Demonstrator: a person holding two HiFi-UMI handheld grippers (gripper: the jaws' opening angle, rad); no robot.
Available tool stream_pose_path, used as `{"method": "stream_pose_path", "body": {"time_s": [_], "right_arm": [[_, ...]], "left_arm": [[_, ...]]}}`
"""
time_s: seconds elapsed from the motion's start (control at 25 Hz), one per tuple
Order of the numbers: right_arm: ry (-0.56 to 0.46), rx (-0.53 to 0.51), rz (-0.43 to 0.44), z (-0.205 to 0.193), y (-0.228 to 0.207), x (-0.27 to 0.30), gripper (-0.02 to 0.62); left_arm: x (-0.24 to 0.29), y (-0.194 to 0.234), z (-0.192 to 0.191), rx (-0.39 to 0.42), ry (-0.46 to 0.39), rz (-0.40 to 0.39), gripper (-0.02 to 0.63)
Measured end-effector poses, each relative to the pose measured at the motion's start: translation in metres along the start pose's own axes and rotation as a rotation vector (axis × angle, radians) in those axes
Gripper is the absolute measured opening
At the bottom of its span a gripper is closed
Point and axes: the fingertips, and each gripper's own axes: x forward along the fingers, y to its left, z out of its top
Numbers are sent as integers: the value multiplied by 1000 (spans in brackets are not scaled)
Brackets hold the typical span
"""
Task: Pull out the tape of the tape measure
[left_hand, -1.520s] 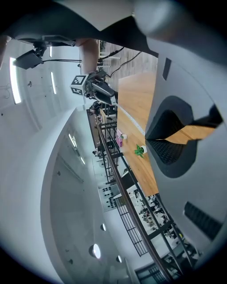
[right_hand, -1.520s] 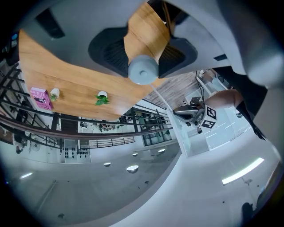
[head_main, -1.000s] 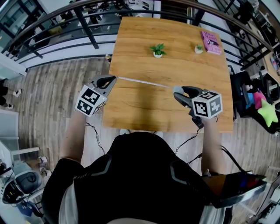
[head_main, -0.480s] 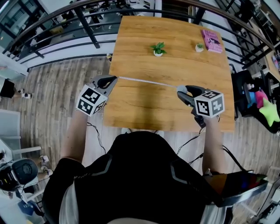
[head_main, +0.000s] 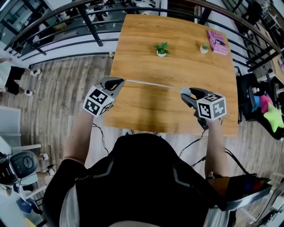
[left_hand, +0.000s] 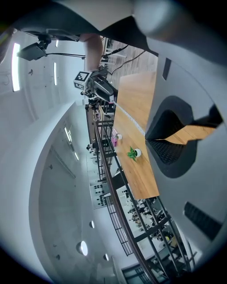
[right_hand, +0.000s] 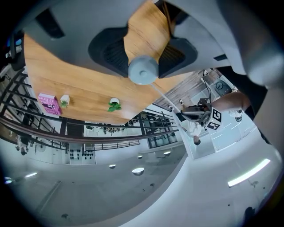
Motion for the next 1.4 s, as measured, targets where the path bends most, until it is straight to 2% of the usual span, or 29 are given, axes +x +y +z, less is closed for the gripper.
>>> {"method": "stream_pose_path", "body": {"time_s": [0.24,0.36,0.72,0.88,1.04,1.28,1.4], "right_arm": [[16,1,33,-17,-21,21,222],[45,-18,48,-29,-32,33,222],[134,-65,65,-69,-68,88,222],[156,-84,65,-84,-74,111,222],[167,-73,79,-97,-79,135,222],[167,-26,85,-113,-88,160,222],[175,-19,81,-124,-90,166,224]], "left_arm": [[27,-6,-24,-53,66,-22,31],[44,-8,-37,-106,100,-31,31],[103,-12,-95,-194,245,-43,31],[116,-17,-124,-233,320,-73,32],[129,-14,-146,-268,369,-80,32],[147,-12,-171,-266,439,-111,32],[153,-13,-179,-307,448,-135,32]]}}
